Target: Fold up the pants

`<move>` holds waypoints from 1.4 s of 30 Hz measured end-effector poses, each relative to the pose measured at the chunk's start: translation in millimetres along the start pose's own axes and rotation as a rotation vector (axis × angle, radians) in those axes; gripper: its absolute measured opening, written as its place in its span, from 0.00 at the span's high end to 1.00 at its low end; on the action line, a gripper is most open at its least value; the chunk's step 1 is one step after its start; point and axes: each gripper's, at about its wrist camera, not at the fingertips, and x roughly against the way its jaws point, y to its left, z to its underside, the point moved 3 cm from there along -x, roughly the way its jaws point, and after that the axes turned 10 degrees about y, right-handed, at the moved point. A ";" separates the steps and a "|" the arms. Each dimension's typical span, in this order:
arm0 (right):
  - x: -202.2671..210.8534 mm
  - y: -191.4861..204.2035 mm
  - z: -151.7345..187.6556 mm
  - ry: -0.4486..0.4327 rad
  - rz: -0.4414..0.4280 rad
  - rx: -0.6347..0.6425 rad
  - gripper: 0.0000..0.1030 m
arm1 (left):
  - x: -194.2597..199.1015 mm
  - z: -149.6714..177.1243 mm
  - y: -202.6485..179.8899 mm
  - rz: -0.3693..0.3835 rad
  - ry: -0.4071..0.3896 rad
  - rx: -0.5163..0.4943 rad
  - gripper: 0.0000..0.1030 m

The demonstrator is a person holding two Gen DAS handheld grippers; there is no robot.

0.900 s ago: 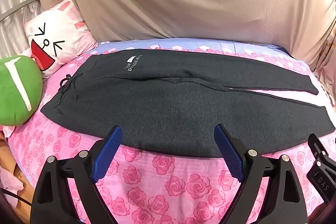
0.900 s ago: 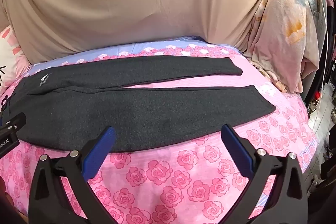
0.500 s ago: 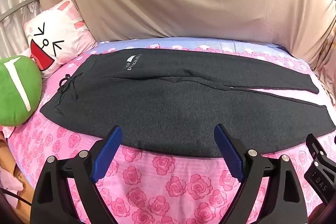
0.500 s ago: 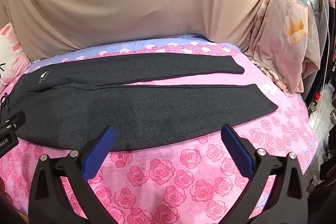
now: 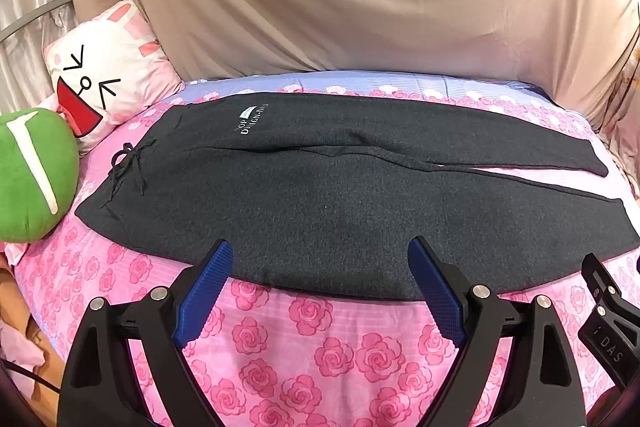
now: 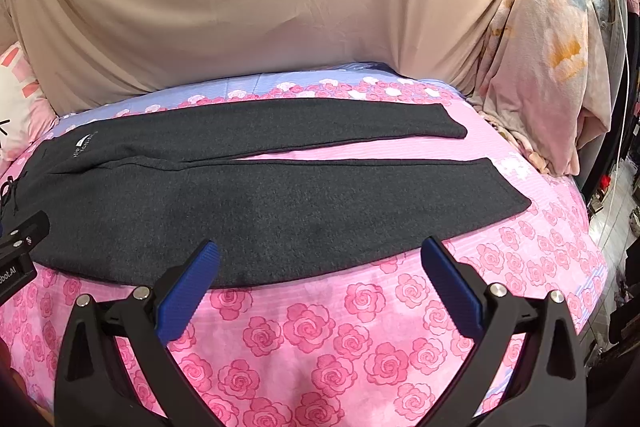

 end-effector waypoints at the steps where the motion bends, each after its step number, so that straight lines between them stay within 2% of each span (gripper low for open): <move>1: -0.3 -1.1 0.0 0.000 0.001 -0.001 0.04 | -0.3 -0.1 -0.3 -0.002 0.000 -0.002 0.16; 42: -2.8 1.0 -1.3 0.012 0.000 0.002 0.04 | -1.1 -1.9 -3.8 -0.010 -0.001 -0.006 0.16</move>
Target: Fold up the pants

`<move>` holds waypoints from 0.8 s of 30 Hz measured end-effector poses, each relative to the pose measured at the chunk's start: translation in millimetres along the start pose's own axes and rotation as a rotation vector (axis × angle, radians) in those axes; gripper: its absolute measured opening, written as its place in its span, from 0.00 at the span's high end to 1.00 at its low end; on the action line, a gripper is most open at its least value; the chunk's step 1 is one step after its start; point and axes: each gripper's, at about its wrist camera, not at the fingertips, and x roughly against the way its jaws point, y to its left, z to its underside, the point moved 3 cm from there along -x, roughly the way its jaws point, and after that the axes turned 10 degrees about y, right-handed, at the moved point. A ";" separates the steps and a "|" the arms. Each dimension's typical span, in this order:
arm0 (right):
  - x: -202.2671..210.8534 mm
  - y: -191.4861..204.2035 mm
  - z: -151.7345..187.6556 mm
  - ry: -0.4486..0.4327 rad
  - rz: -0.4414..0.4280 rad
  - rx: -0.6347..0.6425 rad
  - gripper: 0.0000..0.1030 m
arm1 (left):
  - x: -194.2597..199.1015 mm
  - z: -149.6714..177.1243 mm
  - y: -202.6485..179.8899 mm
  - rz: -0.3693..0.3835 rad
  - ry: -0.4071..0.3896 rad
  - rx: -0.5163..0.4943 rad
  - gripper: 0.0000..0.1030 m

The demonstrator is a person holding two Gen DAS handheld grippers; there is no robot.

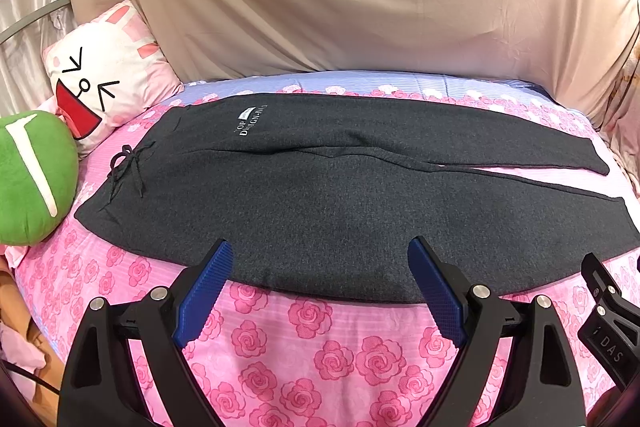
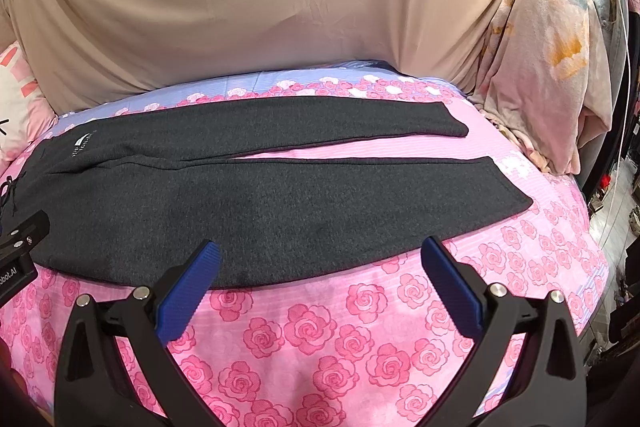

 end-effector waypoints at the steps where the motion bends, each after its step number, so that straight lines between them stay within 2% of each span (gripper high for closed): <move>1: 0.0 -0.2 0.0 0.000 0.000 0.000 0.04 | -0.1 -0.1 0.2 -0.001 0.001 0.002 0.16; 24: -6.2 -1.9 2.1 0.015 -0.002 -0.002 0.04 | -4.9 -1.2 1.2 -0.003 0.005 -0.004 0.16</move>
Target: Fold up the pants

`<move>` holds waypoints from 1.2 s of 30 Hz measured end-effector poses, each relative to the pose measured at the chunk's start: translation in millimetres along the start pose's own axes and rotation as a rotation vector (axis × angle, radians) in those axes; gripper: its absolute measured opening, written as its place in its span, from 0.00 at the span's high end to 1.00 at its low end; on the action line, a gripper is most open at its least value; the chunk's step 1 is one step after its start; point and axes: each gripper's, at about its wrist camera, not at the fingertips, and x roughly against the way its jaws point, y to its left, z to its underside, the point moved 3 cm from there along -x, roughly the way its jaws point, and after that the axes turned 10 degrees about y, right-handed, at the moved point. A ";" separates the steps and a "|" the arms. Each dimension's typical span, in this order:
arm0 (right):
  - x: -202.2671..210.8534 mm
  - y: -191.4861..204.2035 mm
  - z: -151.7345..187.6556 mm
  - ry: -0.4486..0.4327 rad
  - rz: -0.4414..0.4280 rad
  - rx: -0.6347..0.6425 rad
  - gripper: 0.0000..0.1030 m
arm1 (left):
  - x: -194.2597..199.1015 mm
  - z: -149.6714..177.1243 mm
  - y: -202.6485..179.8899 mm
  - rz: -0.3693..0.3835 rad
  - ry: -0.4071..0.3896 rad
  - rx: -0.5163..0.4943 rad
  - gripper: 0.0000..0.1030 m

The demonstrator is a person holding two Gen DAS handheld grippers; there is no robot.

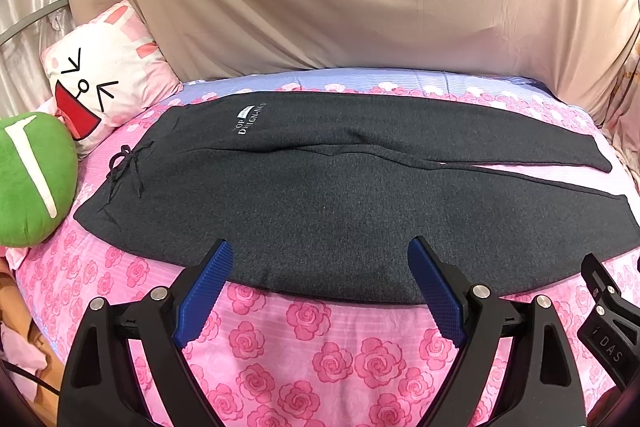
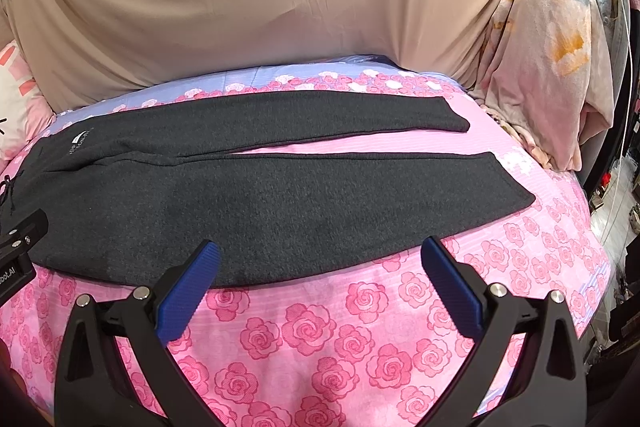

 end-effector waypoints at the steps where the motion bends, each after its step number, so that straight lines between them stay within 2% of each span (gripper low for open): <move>1: -0.6 0.0 -0.4 0.003 0.000 0.000 0.04 | 0.1 0.3 -0.2 -0.001 0.001 -0.001 0.16; 16: -11.4 -0.1 -3.7 0.032 0.004 0.002 0.04 | -4.6 0.9 0.0 -0.001 0.010 0.000 0.16; 24: -25.4 -1.4 -5.3 0.105 -0.016 -0.005 0.04 | -9.3 -2.1 -0.9 -0.006 0.027 -0.004 0.16; 30: -29.9 -6.3 -8.4 0.127 -0.040 -0.018 0.04 | -12.4 -6.7 -1.9 0.008 0.045 -0.009 0.15; 32: -35.0 -8.8 -11.9 0.144 -0.024 -0.011 0.04 | -15.1 -14.3 5.2 0.023 0.059 0.009 0.15; 36: -46.7 -17.0 -21.7 0.193 -0.018 -0.024 0.04 | -13.2 -26.6 23.3 -0.002 0.041 0.062 0.15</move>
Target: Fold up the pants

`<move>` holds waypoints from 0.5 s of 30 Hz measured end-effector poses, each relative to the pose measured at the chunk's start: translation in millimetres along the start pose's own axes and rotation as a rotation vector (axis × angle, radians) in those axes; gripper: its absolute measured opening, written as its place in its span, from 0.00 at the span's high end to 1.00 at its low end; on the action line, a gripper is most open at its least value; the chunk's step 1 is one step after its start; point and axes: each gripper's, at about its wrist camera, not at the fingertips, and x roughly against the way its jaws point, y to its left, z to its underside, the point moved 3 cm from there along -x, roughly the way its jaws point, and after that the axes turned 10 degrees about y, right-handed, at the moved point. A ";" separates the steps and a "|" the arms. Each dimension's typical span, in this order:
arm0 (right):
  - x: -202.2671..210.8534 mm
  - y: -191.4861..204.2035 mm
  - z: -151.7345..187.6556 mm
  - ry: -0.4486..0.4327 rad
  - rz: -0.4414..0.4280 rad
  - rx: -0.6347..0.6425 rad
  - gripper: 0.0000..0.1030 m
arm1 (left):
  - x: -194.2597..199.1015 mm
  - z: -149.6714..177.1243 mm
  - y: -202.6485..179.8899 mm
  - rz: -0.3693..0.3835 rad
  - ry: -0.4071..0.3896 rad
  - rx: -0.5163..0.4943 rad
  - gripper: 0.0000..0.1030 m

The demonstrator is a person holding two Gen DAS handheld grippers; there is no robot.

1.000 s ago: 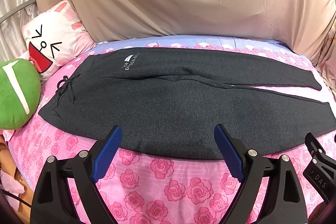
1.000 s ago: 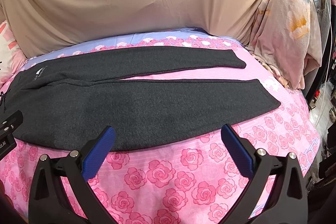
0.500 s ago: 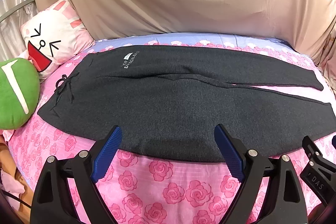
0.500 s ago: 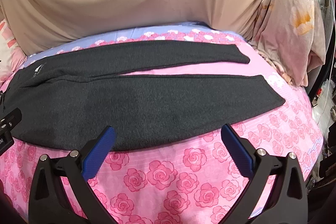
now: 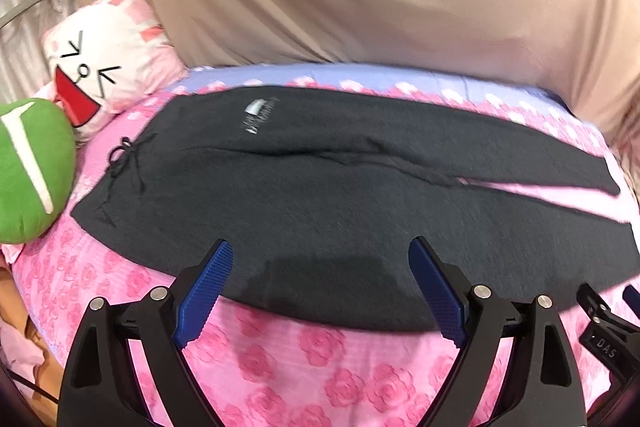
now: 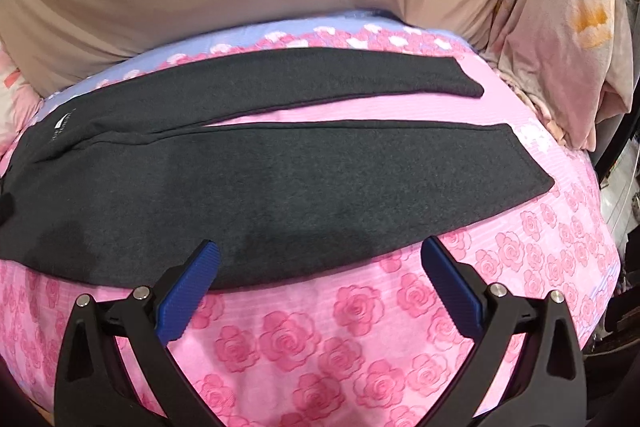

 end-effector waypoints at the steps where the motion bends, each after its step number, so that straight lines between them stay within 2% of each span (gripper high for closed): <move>1: -1.0 -1.1 -2.0 0.004 -0.001 -0.006 0.04 | 0.8 -1.6 2.6 -0.009 -0.006 0.004 0.15; 6: -3.7 -3.4 -12.0 -0.003 -0.013 -0.004 0.04 | -1.7 -7.7 3.1 -0.022 -0.005 -0.009 0.15; 8: -3.7 -9.3 -18.7 -0.013 -0.011 0.011 0.04 | -3.8 -17.7 6.8 -0.005 -0.003 -0.011 0.15; 12: -3.2 -45.9 -55.0 -0.076 -0.040 0.009 0.04 | -13.1 -75.9 37.9 0.085 -0.003 0.026 0.15; 14: -11.5 -74.3 -86.6 -0.095 -0.058 -0.010 0.04 | -29.3 -121.5 64.5 0.072 -0.022 0.068 0.15; 15: -18.0 -88.6 -102.4 -0.094 -0.052 -0.027 0.04 | -41.4 -143.5 78.2 0.025 -0.022 0.090 0.15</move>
